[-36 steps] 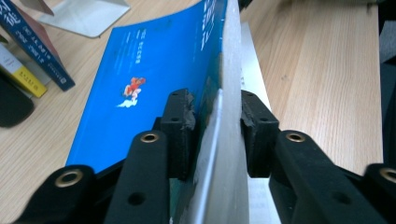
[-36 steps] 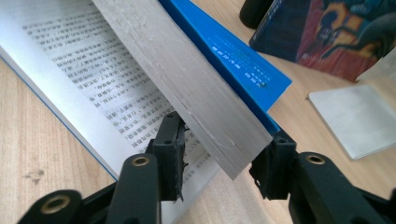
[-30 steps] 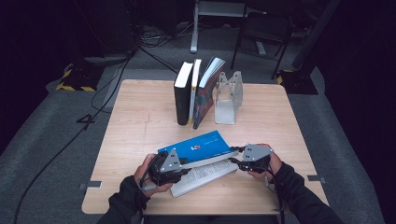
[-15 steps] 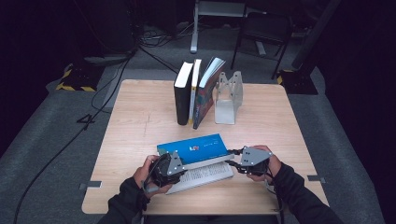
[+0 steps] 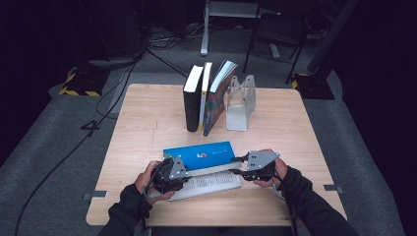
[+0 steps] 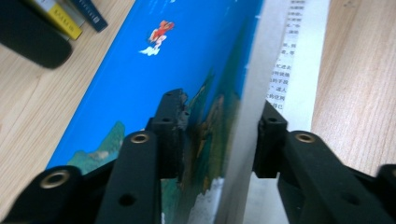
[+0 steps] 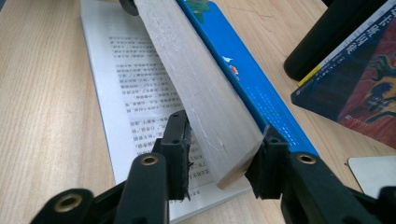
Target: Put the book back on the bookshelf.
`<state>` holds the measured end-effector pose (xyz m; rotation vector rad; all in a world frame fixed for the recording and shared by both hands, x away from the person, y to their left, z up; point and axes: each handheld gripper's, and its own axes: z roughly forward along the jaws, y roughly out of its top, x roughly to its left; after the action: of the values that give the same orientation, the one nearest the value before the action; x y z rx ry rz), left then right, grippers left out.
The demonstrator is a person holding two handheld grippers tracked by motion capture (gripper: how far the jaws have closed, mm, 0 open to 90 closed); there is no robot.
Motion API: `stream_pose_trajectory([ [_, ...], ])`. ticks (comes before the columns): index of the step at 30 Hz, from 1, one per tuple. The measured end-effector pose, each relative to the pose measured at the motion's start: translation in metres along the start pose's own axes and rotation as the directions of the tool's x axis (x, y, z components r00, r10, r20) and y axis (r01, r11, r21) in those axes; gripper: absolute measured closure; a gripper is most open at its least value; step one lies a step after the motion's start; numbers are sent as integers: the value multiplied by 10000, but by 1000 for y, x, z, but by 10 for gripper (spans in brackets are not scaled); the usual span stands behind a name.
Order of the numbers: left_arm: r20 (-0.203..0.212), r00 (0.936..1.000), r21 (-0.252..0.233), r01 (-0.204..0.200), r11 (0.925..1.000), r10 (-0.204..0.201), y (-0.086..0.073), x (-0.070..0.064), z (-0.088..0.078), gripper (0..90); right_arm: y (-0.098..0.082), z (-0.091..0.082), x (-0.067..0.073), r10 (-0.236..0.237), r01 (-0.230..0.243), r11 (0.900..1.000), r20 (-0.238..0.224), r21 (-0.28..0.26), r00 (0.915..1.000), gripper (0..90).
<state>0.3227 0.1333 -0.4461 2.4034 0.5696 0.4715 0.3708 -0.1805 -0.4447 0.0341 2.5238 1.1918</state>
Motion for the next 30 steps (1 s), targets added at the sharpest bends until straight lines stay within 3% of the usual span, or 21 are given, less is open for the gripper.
stream_pose_trajectory([
  [4, -453, 9978, 24, 484, 9988, -482, 4, -7, -4, 541, 2, -3, 5, 156, -155, 9999, 278, -38, 9995, 653],
  [5, -544, 9955, -135, 768, 9970, -775, 5, -10, -4, 504, 3, -7, 8, 170, -168, 9998, 395, -59, 9991, 657],
  [10, -638, 9925, -97, 1036, 9946, -1040, 8, -20, 2, 476, 6, -14, 14, 198, -211, 9995, 570, 219, 9982, 660],
  [13, -426, 9950, -140, 896, 9959, -901, 14, -27, 8, 507, 7, -15, 18, 76, -100, 9992, 620, 383, 9980, 659],
  [14, -562, 9952, 52, 799, 9968, -795, 18, -31, 10, 507, 7, -15, 18, 76, -100, 9992, 620, 383, 9980, 659],
  [18, -789, 9957, 4, 490, 9988, -488, 40, -52, 16, 521, 11, -14, 22, 99, -141, 9981, 679, 608, 9976, 656],
  [21, -925, 9938, -137, 613, 9980, -624, 49, -60, 21, 525, 13, -13, 24, 148, -202, 9973, 771, 700, 9969, 653],
  [24, -1029, 9903, -113, 929, 9956, -936, 48, -59, 30, 571, 15, -12, 27, 54, -117, 9967, 778, 808, 9970, 650],
  [30, -750, 9967, -92, 294, 9995, -300, 45, -50, 28, 654, 16, -8, 29, 71, -118, 9982, 782, 595, 9969, 607],
])
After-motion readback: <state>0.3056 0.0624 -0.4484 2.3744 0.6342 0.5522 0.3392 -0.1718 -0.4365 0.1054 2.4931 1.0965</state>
